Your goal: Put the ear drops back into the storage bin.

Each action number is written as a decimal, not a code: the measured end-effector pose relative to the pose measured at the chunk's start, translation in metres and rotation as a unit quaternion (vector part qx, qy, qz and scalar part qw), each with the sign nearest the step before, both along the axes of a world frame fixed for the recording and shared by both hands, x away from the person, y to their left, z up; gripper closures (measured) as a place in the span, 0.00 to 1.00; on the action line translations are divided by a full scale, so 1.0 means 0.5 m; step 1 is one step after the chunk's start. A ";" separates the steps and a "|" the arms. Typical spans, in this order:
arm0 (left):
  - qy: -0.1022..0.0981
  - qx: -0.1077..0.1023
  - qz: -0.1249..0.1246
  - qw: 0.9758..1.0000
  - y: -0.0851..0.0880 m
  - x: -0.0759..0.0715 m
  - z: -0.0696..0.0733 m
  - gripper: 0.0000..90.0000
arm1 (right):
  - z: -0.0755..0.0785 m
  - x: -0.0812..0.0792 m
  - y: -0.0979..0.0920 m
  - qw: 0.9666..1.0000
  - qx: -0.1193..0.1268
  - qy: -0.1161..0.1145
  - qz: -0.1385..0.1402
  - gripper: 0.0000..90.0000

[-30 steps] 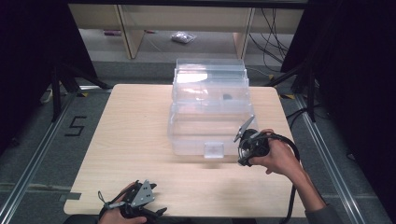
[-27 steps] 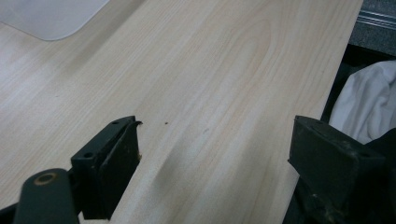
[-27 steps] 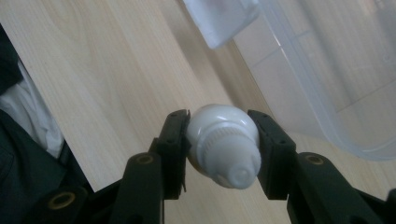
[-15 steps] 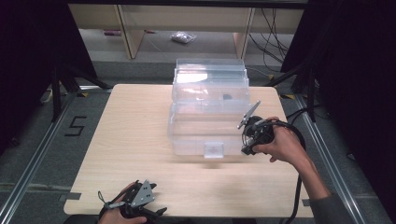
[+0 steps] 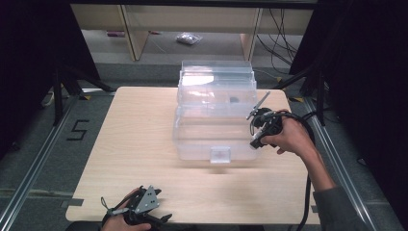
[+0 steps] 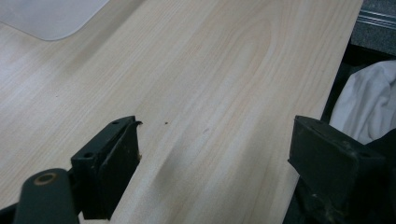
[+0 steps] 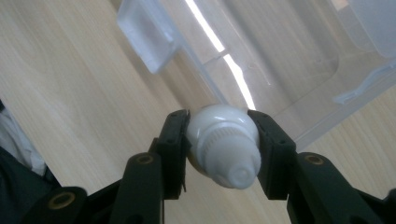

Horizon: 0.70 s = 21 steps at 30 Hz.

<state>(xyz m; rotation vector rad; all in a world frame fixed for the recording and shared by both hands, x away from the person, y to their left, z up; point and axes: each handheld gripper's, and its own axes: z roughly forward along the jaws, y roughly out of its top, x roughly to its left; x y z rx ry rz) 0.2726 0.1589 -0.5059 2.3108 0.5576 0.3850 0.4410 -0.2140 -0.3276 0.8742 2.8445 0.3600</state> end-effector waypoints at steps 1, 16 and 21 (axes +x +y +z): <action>-0.001 0.001 -0.001 1.000 0.000 0.000 0.001 0.17 | 0.000 0.005 -0.001 1.000 -0.001 0.001 -0.001 0.67; 0.002 -0.003 -0.001 1.000 0.000 -0.001 0.001 0.17 | -0.009 0.063 0.007 0.999 -0.007 0.014 -0.033 0.67; 0.001 -0.002 -0.002 1.000 0.001 -0.001 0.002 0.17 | -0.024 0.086 0.007 0.999 -0.013 0.017 -0.039 0.67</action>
